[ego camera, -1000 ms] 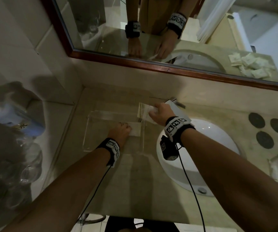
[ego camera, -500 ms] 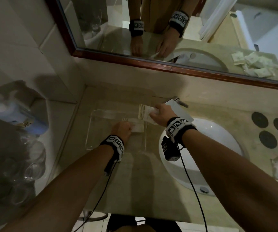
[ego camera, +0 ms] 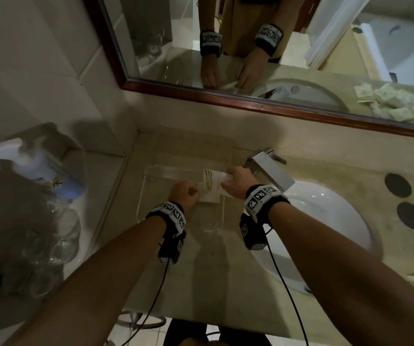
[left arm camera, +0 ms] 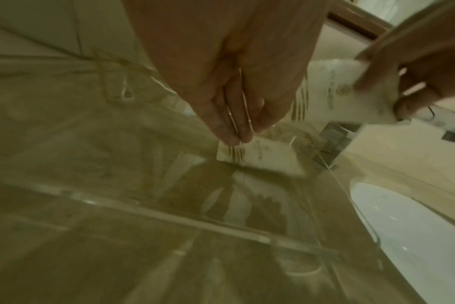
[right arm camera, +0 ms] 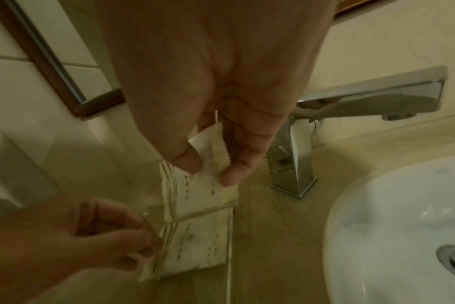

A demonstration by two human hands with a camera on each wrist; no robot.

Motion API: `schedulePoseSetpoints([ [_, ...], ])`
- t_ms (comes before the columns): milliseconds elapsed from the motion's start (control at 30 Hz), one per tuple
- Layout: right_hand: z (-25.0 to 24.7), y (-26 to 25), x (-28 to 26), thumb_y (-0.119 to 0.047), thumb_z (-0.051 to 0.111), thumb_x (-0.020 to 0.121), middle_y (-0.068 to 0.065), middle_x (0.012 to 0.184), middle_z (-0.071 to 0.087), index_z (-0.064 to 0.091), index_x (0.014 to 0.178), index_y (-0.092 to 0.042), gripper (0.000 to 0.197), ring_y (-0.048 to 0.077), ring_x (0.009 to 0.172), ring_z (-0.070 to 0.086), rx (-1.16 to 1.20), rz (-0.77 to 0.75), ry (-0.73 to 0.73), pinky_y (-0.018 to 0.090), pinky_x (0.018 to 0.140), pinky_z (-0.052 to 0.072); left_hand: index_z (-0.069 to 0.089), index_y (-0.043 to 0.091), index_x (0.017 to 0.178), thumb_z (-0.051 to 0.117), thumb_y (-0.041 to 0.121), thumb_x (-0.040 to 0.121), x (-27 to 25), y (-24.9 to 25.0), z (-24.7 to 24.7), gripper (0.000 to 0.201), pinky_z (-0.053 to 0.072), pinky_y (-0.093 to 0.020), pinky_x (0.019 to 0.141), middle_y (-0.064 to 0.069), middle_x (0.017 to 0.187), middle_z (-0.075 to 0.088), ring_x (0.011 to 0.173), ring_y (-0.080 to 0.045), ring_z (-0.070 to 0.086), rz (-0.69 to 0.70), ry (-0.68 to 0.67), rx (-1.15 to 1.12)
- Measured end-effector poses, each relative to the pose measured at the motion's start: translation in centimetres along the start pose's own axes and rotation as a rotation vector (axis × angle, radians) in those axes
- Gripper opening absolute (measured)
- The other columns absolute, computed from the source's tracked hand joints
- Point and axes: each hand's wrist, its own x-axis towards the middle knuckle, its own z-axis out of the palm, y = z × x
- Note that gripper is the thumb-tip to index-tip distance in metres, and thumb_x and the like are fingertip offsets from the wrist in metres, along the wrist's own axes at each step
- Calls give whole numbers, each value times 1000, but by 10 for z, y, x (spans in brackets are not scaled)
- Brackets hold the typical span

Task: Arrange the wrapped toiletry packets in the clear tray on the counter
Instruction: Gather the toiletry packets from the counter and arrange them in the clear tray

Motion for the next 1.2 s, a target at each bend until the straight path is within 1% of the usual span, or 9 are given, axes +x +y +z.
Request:
schedulePoseSetpoints([
  [67,9,-1,-2,-23,56,88,13,111,64,61,113,-8,29,28,97,64,-28,-12,-26,40,85,56,67,7,73,63,11,84,-3,-3,-7,12,45,-26,64,-9,73,63,70,-18,57,-22,18,5],
  [133,19,-2,-2,-22,57,89,11,112,63,58,115,-10,29,28,99,62,-57,-38,-34,37,84,54,53,14,57,60,10,83,-6,-8,-13,27,39,-21,55,-3,61,52,57,-13,48,-64,40,-2],
  [233,36,-8,0,-22,59,88,12,113,60,50,113,-15,27,28,97,59,-80,-86,-46,36,78,50,43,13,52,54,11,81,-11,-16,-24,30,36,-21,54,-2,56,46,54,-14,43,-124,63,-40],
  [433,60,-16,6,-22,58,90,12,115,52,39,115,-18,32,30,90,58,-124,-75,-8,35,71,46,61,-1,77,56,17,77,-5,-39,-36,19,56,-44,71,-19,81,67,77,-33,65,-133,39,-51],
  [567,73,-15,7,-19,65,85,12,116,53,40,115,-13,39,30,103,55,-111,-15,159,41,83,51,61,7,73,59,9,79,-2,-39,-41,6,55,-42,73,-16,79,66,77,-29,63,-93,58,-6],
  [700,84,-12,6,-22,67,83,9,121,41,42,118,-12,44,28,113,43,-193,-39,277,36,86,48,60,11,75,61,7,81,1,-38,-42,8,53,-38,76,-16,85,67,79,-26,61,-58,79,26],
  [900,96,-16,11,-37,66,84,11,131,44,42,131,-13,58,29,119,43,-539,-338,1,40,93,44,66,1,84,63,10,82,7,-38,-37,9,53,-37,74,-17,88,69,81,-28,63,-43,85,42],
  [1033,100,-16,13,-26,61,88,10,133,47,42,133,-15,49,28,120,46,-574,-338,24,40,91,46,67,0,84,63,8,83,11,-33,-37,9,47,-28,73,-19,91,70,80,-23,61,-74,84,-21],
  [1200,94,-20,12,-12,50,93,13,132,46,39,135,-10,44,30,117,48,-587,-380,31,41,84,50,69,1,84,65,10,82,16,-34,-36,10,52,-36,82,-21,91,71,91,-33,66,-141,81,-63],
])
